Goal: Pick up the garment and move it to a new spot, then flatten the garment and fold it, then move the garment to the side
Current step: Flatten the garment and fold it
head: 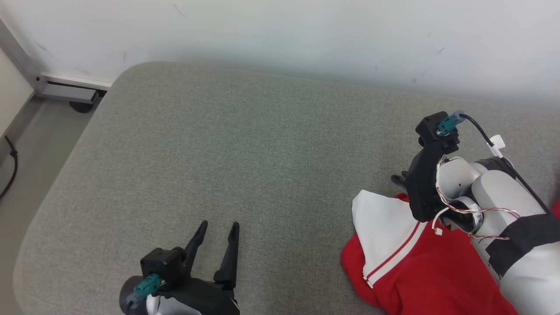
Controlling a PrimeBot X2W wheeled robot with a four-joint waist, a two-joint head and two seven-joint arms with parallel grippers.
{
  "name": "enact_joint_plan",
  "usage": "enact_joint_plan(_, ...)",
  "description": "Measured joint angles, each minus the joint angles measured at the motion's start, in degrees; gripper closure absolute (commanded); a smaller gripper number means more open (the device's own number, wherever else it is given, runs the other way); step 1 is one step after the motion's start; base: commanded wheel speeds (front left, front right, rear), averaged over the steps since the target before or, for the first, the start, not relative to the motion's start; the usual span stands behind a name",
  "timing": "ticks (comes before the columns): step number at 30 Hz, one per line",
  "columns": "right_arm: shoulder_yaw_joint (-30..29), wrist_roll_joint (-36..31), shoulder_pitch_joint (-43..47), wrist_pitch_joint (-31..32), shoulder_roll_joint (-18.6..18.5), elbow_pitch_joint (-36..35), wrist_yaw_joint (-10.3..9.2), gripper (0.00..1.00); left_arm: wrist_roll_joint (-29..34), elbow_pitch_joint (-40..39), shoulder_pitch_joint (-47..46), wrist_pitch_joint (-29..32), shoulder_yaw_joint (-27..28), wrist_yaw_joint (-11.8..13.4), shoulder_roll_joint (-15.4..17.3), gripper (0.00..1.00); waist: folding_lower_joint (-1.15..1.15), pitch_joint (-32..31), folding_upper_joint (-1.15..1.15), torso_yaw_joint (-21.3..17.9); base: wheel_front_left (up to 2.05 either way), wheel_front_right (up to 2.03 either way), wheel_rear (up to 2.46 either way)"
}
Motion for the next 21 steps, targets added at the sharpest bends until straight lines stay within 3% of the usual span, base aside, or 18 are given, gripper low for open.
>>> enact_joint_plan(6, -0.88, 4.10, 0.32, 0.18, 0.90, 1.81, 0.00, 0.00, 0.00, 0.83, -0.23, 0.01, -1.54, -0.55, -0.63, 0.00, 0.00, 0.05, 0.00, 0.56, 0.00, 0.00, 0.00)
enact_joint_plan(21, 5.09, 4.67, -1.94, 3.83, 0.57, 8.42, 0.00, 0.00, 0.00, 2.14, -2.22, 0.34, -4.59, -1.56, -1.52, 0.00, 0.00, 1.21, 0.00, 5.20, 0.00, 0.00, 0.00)
